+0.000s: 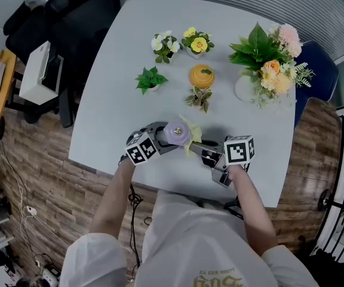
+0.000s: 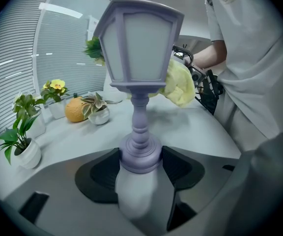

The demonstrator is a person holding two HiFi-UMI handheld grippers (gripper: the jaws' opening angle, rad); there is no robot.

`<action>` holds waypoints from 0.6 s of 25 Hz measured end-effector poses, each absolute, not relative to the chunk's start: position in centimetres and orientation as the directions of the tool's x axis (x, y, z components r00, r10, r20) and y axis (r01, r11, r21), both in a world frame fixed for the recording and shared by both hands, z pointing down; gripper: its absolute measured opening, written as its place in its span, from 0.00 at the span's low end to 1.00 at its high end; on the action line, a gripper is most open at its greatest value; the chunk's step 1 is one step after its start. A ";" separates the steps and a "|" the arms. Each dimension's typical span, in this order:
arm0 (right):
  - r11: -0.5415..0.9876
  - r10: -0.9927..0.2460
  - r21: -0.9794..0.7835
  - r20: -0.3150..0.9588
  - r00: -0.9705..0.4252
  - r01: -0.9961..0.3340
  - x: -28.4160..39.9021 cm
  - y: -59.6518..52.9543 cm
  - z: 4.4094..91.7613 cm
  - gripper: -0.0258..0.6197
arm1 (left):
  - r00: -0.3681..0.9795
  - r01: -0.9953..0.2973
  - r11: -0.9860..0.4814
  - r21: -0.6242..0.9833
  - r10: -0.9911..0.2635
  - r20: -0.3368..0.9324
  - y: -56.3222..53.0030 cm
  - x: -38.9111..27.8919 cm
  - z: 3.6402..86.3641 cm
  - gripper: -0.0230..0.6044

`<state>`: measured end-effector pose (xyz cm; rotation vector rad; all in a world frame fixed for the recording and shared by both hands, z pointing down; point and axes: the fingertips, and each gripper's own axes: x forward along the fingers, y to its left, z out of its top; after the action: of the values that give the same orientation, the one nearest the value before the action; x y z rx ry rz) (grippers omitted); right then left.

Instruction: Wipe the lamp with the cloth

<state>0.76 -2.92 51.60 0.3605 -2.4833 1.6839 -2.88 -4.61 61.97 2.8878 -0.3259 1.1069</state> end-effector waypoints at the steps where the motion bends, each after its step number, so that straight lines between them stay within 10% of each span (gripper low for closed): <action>1: 0.357 -0.126 -0.900 0.219 -0.968 -0.250 0.7 -2.8 51.2 0.13 | 0.725 -0.206 -0.978 -0.044 -0.182 0.664 -4.6 -2.9 61.9 0.47; 15: 0.339 -0.125 -0.921 0.156 -0.980 -0.190 0.4 -2.4 50.6 0.13 | 0.720 -0.208 -0.977 -0.037 -0.178 0.671 -4.7 -2.8 62.0 0.47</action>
<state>0.43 -2.44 50.62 0.2972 -2.5236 1.7485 -2.83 -4.70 62.04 2.8751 -0.3231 1.1153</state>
